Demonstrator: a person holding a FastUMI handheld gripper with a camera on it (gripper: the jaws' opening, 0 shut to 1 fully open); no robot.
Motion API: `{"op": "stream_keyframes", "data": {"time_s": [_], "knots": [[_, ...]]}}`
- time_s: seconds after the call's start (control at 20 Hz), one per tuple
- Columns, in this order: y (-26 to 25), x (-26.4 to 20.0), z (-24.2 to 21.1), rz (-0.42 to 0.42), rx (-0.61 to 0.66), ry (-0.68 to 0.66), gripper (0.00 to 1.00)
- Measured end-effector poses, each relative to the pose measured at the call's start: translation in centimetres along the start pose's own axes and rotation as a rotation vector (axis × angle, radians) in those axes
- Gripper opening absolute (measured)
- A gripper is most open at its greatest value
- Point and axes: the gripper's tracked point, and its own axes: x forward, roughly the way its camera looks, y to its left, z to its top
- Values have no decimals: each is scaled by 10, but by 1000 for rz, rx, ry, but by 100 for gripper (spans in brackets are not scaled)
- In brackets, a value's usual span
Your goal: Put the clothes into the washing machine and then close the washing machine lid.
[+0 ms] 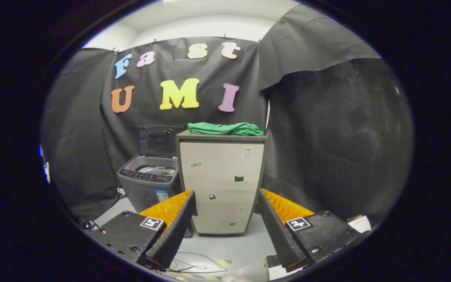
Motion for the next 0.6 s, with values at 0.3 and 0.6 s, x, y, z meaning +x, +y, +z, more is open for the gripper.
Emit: {"op": "stream_keyframes", "data": {"time_s": [0.3, 0.6], "knots": [[10, 1, -1, 7, -9, 0, 99], [17, -1, 2, 5, -13, -8, 99]]}}
